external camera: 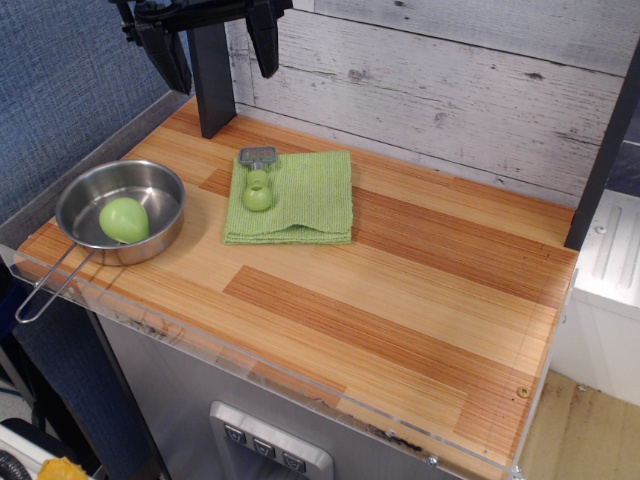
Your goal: Move the green spatula to the right of the green towel
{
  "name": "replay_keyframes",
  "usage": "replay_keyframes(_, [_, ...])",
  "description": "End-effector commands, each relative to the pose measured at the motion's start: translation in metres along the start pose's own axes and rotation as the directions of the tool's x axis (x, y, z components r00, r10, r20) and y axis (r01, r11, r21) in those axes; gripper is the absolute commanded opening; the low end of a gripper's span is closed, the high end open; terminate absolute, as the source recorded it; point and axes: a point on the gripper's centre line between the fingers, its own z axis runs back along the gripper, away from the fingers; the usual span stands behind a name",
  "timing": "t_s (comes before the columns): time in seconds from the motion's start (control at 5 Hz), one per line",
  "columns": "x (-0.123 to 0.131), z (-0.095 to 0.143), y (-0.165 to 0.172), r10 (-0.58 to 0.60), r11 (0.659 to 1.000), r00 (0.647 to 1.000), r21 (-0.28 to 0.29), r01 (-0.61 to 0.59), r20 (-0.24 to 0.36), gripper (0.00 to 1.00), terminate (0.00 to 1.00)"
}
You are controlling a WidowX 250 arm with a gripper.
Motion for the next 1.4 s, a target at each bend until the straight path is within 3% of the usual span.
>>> replay_keyframes(0.0, [0.0,0.0,0.0,0.0,1.0,1.0,0.0,0.0,0.0,1.0,0.0])
replay_keyframes(0.8, [0.009,-0.046,-0.004,-0.006,1.0,1.0,0.022,0.006,0.004,1.0,0.0])
replay_keyframes(1.2, [0.007,-0.08,-0.001,-0.005,0.999,0.999,0.043,0.008,-0.053,1.0,0.0])
